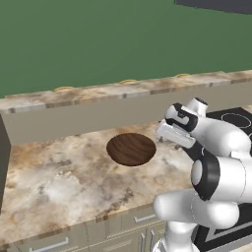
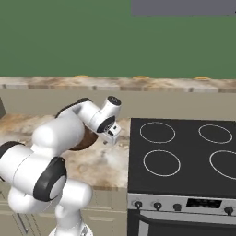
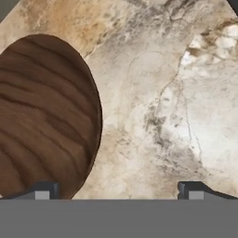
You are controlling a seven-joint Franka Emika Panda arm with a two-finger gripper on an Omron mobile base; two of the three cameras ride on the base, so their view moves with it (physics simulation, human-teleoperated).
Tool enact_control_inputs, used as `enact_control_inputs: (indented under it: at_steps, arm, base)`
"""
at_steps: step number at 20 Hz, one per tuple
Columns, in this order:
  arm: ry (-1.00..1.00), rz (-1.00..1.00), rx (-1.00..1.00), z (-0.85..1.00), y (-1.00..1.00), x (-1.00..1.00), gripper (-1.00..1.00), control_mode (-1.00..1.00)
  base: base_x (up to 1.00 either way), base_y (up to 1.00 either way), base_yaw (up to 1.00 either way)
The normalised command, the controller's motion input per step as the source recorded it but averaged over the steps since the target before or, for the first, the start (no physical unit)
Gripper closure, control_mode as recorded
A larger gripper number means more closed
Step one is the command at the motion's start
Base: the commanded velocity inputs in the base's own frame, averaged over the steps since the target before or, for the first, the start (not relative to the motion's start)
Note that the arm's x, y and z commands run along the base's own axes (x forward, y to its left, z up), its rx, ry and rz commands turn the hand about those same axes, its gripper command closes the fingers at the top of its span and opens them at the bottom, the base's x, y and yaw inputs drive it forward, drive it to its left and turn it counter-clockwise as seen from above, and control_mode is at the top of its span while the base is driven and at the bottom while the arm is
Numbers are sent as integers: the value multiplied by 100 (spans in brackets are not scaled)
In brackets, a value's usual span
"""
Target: Pick the cup and bowl from the counter and place them on the counter next to the sink.
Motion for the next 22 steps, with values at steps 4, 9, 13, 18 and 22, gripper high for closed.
enact_control_inputs:
  at_steps: [4, 9, 13, 18, 22]
  arm:
    - [0, 0, 0, 0, 29, 0, -100, -100]
    - [0, 0, 0, 0, 35, 1, -100, -100]
    - [0, 0, 0, -8, 19, 21, -100, -100]
    - [0, 0, 0, -14, 9, 30, -100, -100]
    - [0, 0, 0, -11, 0, 38, -100, -100]
  base:
    - [0, 0, 0]
    - [0, 0, 0]
    - [0, 0, 0]
    - [0, 0, 0]
    - [0, 0, 0]
